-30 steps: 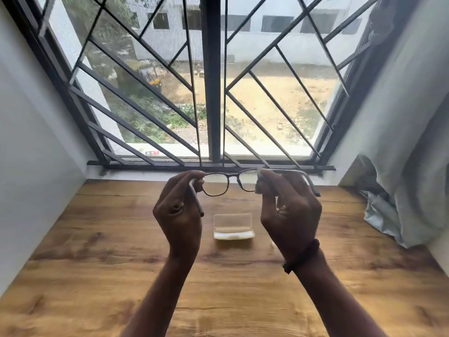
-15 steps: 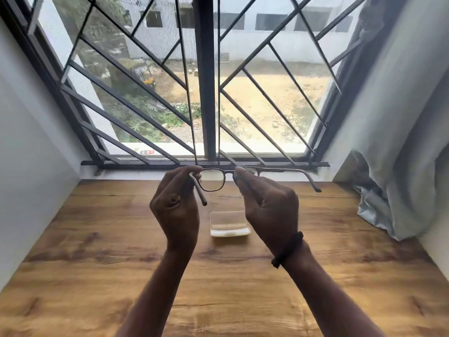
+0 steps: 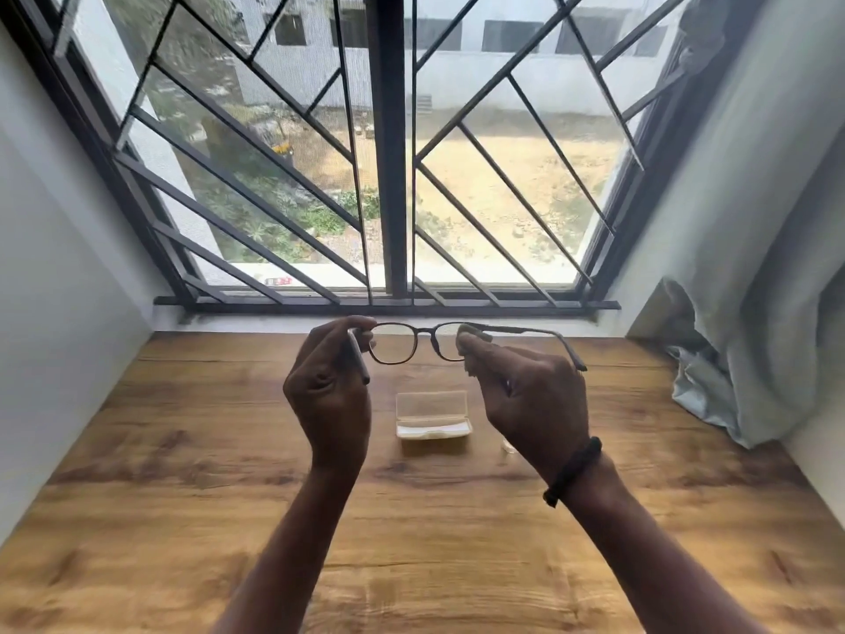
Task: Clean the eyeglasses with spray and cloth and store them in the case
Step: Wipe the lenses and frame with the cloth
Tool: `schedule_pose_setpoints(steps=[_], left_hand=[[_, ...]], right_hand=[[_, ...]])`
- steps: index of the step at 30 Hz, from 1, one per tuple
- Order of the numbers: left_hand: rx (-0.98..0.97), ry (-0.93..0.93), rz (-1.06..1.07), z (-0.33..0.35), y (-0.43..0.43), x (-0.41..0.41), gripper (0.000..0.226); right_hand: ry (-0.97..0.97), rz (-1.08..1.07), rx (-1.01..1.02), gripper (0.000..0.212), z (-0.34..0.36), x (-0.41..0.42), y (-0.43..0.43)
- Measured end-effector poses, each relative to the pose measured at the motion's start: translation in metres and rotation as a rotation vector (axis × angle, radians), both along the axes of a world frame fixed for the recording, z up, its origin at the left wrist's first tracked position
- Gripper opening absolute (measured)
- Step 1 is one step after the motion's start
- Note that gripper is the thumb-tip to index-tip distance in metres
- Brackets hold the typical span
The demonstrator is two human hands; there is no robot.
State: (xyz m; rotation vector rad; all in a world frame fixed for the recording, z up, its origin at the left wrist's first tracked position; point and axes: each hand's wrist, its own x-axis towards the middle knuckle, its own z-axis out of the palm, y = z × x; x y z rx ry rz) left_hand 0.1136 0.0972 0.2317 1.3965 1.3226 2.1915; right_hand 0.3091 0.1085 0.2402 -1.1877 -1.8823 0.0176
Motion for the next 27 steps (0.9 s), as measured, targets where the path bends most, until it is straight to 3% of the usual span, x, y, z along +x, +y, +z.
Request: schedule_pose_setpoints(steps=[5, 10, 17, 23, 27], left_hand=[[0.017, -0.015, -0.018, 0.000, 0.002, 0.000, 0.042], [0.033, 0.021, -0.002, 0.005, -0.001, 0.002, 0.025], [0.014, -0.019, -0.005, 0.001, -0.001, -0.003, 0.028], [-0.013, -0.016, -0.026, -0.002, -0.002, -0.002, 0.028], [0.006, -0.025, -0.085, -0.004, -0.001, 0.001, 0.044]], right_hand=[[0.104, -0.059, 0.038, 0.024, 0.003, -0.010, 0.000], [0.158, 0.040, -0.013, 0.024, 0.004, -0.017, -0.001], [0.062, 0.113, -0.067, 0.024, 0.002, -0.005, -0.004], [0.003, 0.002, -0.030, 0.024, 0.000, 0.005, -0.004], [0.084, -0.058, 0.008, 0.023, 0.005, -0.003, -0.003]])
